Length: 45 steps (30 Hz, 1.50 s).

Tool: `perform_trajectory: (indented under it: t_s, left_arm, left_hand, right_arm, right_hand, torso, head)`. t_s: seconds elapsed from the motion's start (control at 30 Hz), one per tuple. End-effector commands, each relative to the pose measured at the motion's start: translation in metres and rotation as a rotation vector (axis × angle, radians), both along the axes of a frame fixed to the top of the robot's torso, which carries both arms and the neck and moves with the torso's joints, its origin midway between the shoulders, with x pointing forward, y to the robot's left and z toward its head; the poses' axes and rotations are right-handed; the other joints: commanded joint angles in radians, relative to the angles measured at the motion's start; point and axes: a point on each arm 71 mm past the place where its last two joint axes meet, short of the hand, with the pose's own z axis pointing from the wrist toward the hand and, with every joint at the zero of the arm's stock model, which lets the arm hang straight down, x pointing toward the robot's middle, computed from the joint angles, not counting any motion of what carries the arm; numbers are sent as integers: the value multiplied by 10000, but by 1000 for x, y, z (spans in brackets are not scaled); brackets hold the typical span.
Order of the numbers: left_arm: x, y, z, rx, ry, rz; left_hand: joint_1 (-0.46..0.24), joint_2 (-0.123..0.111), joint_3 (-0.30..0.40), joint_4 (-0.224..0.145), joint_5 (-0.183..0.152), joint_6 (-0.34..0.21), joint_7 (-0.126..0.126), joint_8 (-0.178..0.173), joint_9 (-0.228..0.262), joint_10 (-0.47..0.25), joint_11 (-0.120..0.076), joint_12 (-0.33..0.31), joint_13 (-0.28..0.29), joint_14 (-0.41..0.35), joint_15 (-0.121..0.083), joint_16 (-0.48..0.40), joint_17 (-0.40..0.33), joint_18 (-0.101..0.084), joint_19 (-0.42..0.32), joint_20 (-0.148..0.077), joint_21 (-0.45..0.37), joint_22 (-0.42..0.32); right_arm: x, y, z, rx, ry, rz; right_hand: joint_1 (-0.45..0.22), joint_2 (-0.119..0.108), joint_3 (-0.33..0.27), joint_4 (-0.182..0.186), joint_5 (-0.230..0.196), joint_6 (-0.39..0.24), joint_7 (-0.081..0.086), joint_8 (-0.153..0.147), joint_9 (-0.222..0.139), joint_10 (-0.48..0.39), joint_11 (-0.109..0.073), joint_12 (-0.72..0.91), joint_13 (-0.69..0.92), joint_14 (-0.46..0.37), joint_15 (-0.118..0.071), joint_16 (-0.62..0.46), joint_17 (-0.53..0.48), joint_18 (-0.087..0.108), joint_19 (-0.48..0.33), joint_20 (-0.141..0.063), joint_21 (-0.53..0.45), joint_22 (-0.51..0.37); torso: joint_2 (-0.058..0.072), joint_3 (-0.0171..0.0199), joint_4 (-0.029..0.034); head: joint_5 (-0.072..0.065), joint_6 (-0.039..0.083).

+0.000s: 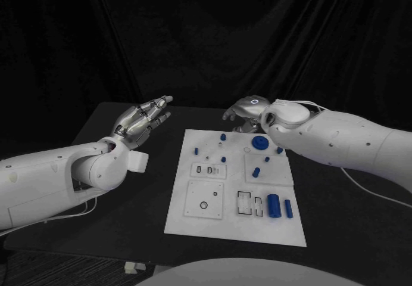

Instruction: Assemble the parts on the task board

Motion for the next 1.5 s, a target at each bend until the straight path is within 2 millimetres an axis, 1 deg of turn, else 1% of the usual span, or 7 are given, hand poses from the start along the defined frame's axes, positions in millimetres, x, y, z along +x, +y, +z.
perform_trajectory:
  t_s: [0.03,0.37,0.6,0.7,0.83,1.1,1.5]
  left_arm:
    - [0,0,3,-83,-126,-68]
    - [1,3,2,-57,-116,-22]
    - [3,2,1,-63,-89,-75]
    - [3,2,1,-60,-73,-96]
    - [4,2,0,-46,-48,-102]
    - [4,2,0,-28,-30,-88]
    - [4,3,0,-31,-24,-93]
  left_hand:
    - [87,-12,60,-13,65,61,19,46,10,-12,57,66,7,5,60,15,-3,136,-14,89,-46,-4]
    - [93,-18,67,-16,66,71,20,50,11,-9,58,73,8,6,61,19,-1,136,-12,92,-45,-2]
    - [112,-19,93,-25,76,68,21,53,10,-20,61,76,6,6,67,20,-1,136,-14,96,-47,-4]
    - [121,-18,108,-27,79,69,23,56,10,-18,64,84,7,16,74,38,8,135,-14,99,-46,-3]
    - [132,-20,132,-26,80,72,27,62,10,-21,69,95,7,24,87,53,15,132,-14,104,-47,-4]
    - [140,-29,154,-22,81,82,29,70,11,-24,71,107,7,34,106,71,22,126,-15,112,-48,-5]
    - [143,-38,170,-16,80,86,34,76,11,-23,79,119,9,43,118,87,29,120,-13,117,-46,-3]
  right_arm:
    - [-6,-12,15,792,-386,-77]
    - [-24,-73,19,1007,475,-1210]
    - [-31,-96,5,843,730,-1801]
    - [-32,-103,0,676,767,-2048]
    - [-32,-111,-6,438,952,-2381]
    - [-31,-115,-17,69,1316,-2814]
    - [-27,-110,-28,35,1327,-2819]
  right_hand:
    - [7,135,-59,29,-21,97,36,37,-63,449,-41,308,161,-5,-43,-19,-43,1,46,-45,-33,32]
    - [-77,130,-317,272,-508,520,332,84,-243,715,-12,1623,1034,-81,-37,-74,-165,6,3,-67,-211,100]
    - [-245,93,-844,404,-450,881,487,125,-368,1341,-392,5104,3551,-361,-245,-281,-541,117,-365,-192,-727,-97]
    - [-606,193,-1197,741,-511,1449,484,289,-297,3906,-617,12169,10580,1205,-220,1889,3960,6,-51,-243,-380,403]
    - [-930,139,-1442,1106,-457,1722,567,367,-58,6438,-621,14705,13889,2274,-239,2862,6456,-273,874,-211,761,1423]
    - [-903,-8,-1408,1443,-34,1671,550,288,232,6438,-630,14705,13889,2315,-293,2888,6537,-665,2233,-294,2323,2634]
    - [-568,21,-1242,1271,722,1523,590,175,301,6438,-592,14705,13889,2315,-265,2888,6537,-634,2159,-279,2229,2613]
  torso:
    - [-7,8,-8]
    - [-107,-25,-48]
    - [-187,-48,-82]
    - [-203,-56,-82]
    - [-210,-48,-121]
    - [-214,-44,-139]
    - [-211,-48,-113]
  head:
    - [69,-11]
    - [108,-88]
    - [57,-137]
    - [96,-169]
    - [153,-173]
    - [133,-180]
    - [206,-223]
